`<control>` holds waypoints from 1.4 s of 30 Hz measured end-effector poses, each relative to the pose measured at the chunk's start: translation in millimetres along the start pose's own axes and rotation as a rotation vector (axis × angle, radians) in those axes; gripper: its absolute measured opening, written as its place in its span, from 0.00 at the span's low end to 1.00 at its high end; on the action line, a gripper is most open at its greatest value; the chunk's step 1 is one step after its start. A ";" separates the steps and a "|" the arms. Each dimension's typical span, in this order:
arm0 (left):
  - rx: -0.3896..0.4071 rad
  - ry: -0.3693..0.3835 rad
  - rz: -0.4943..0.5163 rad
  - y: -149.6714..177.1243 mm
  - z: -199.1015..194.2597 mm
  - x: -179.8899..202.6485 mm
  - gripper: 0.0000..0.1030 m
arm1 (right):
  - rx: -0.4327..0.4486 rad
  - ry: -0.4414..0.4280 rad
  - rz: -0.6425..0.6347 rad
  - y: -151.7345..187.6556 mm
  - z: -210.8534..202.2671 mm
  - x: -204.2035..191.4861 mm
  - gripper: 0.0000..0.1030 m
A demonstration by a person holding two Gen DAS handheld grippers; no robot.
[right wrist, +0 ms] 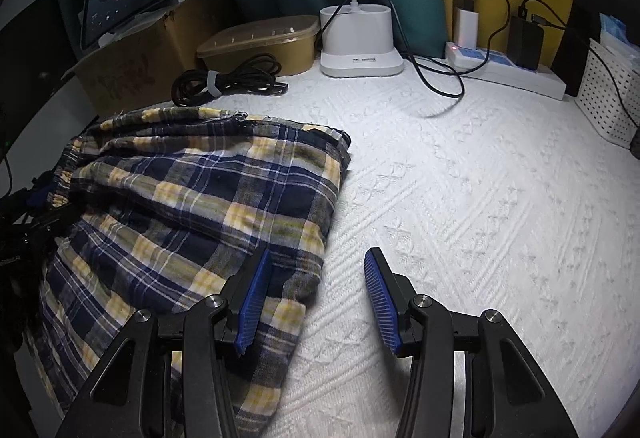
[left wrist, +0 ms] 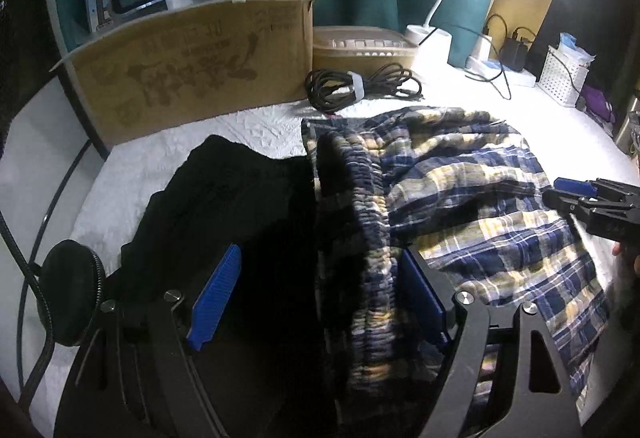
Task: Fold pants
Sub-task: 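Withdraw both open grippers from the folded pants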
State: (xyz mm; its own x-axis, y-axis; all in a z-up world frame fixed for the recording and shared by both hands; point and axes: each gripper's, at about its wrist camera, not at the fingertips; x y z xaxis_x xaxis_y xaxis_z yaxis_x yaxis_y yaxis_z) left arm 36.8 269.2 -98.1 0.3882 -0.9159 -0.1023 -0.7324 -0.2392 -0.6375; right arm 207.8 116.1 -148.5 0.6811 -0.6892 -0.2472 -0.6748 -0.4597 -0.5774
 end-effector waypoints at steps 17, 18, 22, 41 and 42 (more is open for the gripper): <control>0.061 0.070 -0.016 26.1 -33.4 20.0 0.78 | 0.008 0.004 -0.053 46.0 -27.9 -26.1 0.49; 0.057 0.068 -0.019 29.8 -33.7 20.4 0.78 | 0.005 0.006 -0.056 49.7 -27.6 -26.9 0.49; 0.035 0.051 -0.035 42.9 -31.3 19.7 0.78 | -0.002 0.015 -0.063 61.6 -29.2 -27.1 0.49; 0.144 0.070 0.026 54.3 -71.2 51.5 0.78 | 0.067 0.082 -0.014 109.0 -87.4 4.2 0.49; 0.146 0.076 0.034 53.7 -72.6 55.4 0.78 | 0.072 0.085 -0.010 111.3 -91.1 6.3 0.49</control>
Point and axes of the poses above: each gripper's, at about its wrist camera, not at the fingertips, and z roughly the way its jaws point, x to its right, y to its underside, and after that the axes turned 8 degrees about z, right-handed
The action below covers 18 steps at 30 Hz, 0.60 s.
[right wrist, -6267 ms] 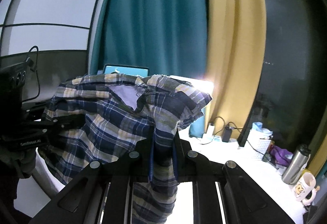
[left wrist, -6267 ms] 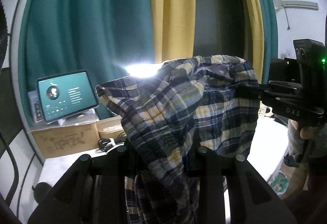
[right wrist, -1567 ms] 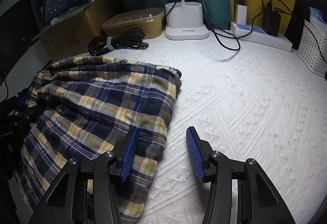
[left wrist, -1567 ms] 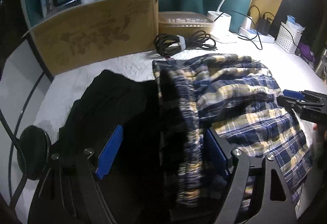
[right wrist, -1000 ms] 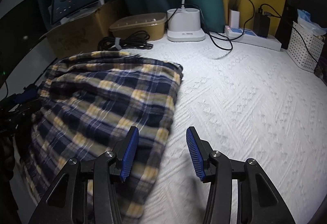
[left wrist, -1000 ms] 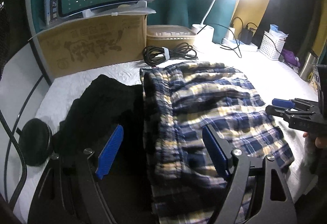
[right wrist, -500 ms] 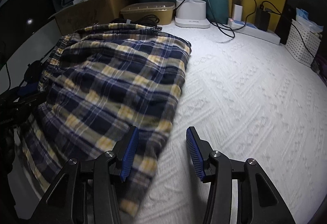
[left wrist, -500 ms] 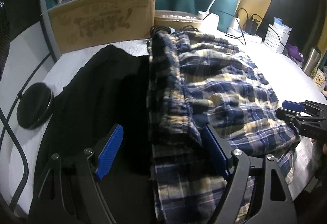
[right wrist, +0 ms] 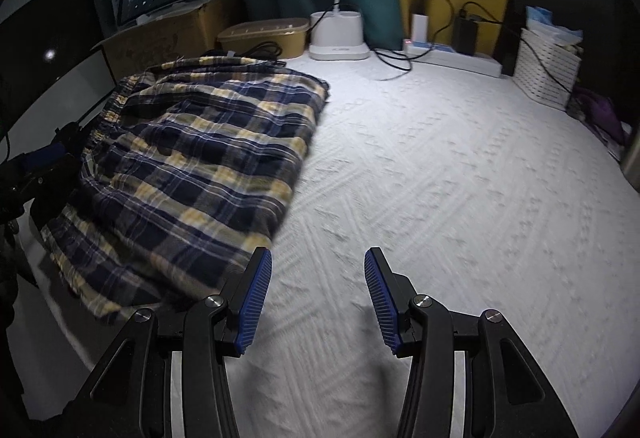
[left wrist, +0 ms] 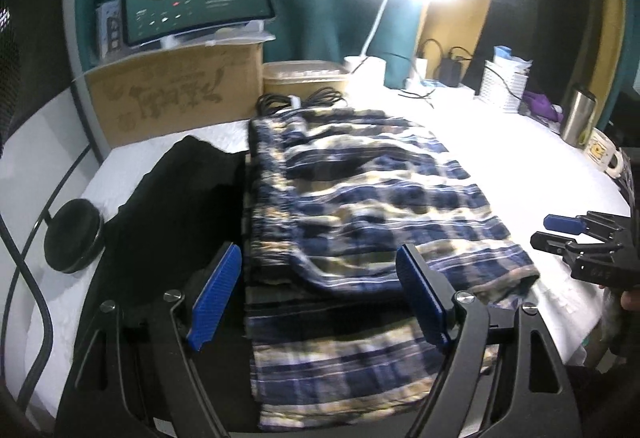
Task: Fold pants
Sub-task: 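Withdraw both open grippers from the folded pants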
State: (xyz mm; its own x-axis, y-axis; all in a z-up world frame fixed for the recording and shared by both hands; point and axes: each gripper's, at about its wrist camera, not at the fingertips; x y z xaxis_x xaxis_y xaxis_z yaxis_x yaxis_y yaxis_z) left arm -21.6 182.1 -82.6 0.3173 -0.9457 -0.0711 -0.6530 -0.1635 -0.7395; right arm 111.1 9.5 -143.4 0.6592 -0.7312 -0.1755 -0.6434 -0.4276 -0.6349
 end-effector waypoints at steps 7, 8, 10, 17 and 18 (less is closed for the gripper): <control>0.030 0.035 0.061 -7.3 -9.9 27.8 0.78 | 0.045 0.036 0.040 13.9 -32.3 23.6 0.49; 0.035 0.040 0.066 -8.2 -11.6 31.6 0.78 | 0.053 0.041 0.049 16.4 -37.7 27.5 0.49; 0.043 0.050 0.078 -9.5 -14.7 39.9 0.78 | 0.067 0.051 0.065 20.5 -46.9 34.3 0.49; 0.085 0.059 0.150 -14.8 -28.3 73.1 0.78 | 0.124 0.089 0.109 34.7 -80.9 56.2 0.49; 0.094 0.063 0.160 -15.4 -30.5 78.0 0.78 | 0.131 0.095 0.114 36.7 -85.1 59.0 0.49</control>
Point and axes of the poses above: each gripper's, at about its wrist camera, not at the fingertips, and z roughly the way its jaws point, x to its right, y to its underside, and after that the axes turned 8 degrees about z, right-handed
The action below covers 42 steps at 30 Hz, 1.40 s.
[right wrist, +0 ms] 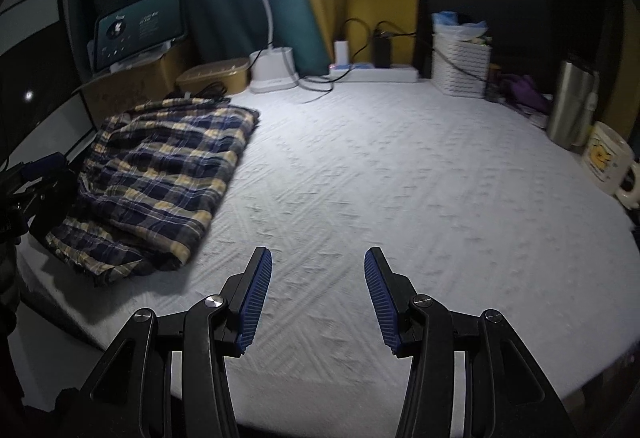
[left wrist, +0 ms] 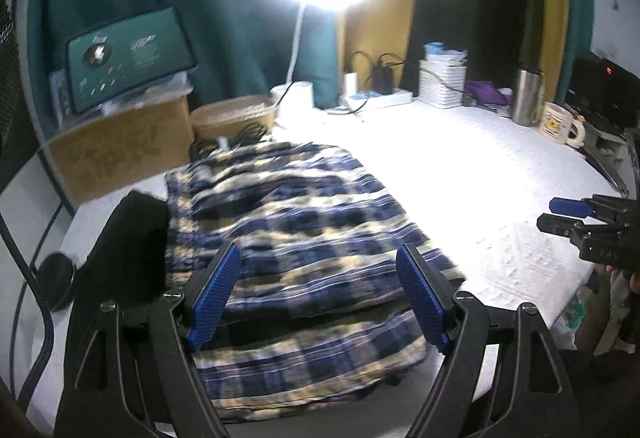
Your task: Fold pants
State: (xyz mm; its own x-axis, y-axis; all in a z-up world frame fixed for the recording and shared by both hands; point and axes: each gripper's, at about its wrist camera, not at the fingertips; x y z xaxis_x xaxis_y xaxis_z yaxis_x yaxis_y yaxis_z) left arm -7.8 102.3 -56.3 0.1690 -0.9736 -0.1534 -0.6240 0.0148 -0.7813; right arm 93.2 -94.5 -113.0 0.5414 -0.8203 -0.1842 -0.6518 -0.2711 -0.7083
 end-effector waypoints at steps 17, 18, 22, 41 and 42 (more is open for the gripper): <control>0.098 0.077 0.017 -28.1 -32.3 55.2 0.78 | 0.153 0.090 0.076 3.1 -79.1 49.9 0.49; 0.107 0.072 0.013 -29.7 -35.4 56.6 0.78 | 0.165 0.093 0.077 2.3 -83.4 51.1 0.49; 0.173 0.070 -0.011 -39.3 -54.9 59.8 0.91 | 0.223 0.103 0.089 -0.8 -101.4 54.8 0.77; 0.337 -0.008 0.046 -65.6 -111.7 80.3 0.91 | 0.395 0.170 0.036 -20.2 -163.4 41.5 0.84; 0.339 -0.006 0.042 -66.4 -112.8 79.0 0.91 | 0.401 0.171 0.033 -20.9 -166.2 40.4 0.84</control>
Point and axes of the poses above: each gripper's, at about its wrist camera, not at the fingertips, and z roughly the way its jaws point, x to its right, y to its underside, and after that the axes turned 8 degrees about z, right-handed
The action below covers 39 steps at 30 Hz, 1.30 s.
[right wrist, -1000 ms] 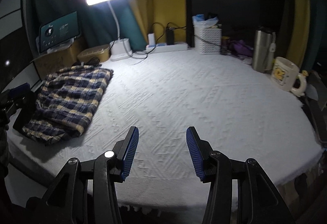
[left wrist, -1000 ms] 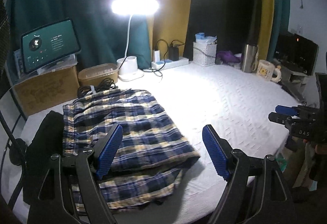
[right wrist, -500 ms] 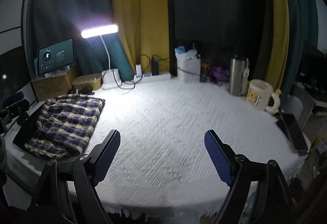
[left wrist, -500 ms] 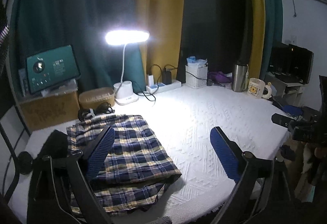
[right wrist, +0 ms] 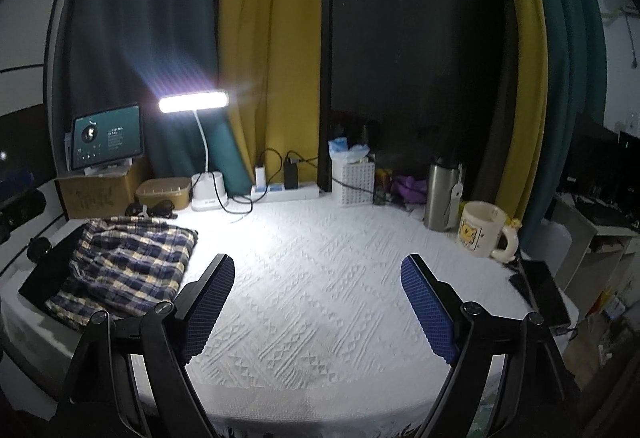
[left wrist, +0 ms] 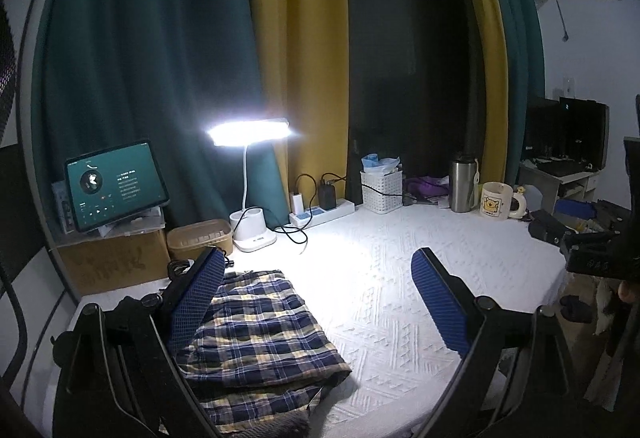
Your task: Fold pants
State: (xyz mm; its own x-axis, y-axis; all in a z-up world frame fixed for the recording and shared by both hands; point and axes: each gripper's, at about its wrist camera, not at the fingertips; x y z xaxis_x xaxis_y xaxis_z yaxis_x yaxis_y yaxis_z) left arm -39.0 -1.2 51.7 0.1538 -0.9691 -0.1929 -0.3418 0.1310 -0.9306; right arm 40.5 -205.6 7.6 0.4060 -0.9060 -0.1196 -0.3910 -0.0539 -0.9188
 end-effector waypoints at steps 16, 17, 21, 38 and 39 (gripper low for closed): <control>0.075 -0.077 -0.016 -7.3 -22.6 -11.4 0.99 | 0.093 -0.037 -0.035 -24.5 -38.5 -23.5 0.86; 0.075 -0.082 -0.015 -7.0 -22.8 -12.1 0.99 | 0.095 -0.039 -0.037 -25.1 -40.1 -24.8 0.86; 0.078 -0.099 -0.020 -5.9 -23.5 -15.6 0.99 | 0.107 -0.041 -0.033 -26.8 -44.2 -27.2 0.87; 0.080 -0.098 -0.018 -1.2 -20.9 -17.3 0.99 | 0.101 -0.039 -0.012 -24.1 -41.8 -24.0 0.87; 0.080 -0.100 -0.016 -1.0 -20.8 -16.7 0.99 | 0.100 -0.038 -0.012 -23.8 -41.6 -23.5 0.87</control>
State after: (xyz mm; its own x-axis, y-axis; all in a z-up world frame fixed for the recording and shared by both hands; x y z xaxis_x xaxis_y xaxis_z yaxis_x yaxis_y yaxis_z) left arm -60.5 10.5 62.3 0.2513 -0.9461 -0.2043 -0.2637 0.1361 -0.9549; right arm 5.9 -200.5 47.9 0.4415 -0.8891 -0.1209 -0.3027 -0.0207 -0.9529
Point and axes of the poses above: each gripper's, at about its wrist camera, not at the fingertips, and z roughly the way its jaws point, x to its right, y to its underside, and after that the axes turned 8 degrees about z, right-handed
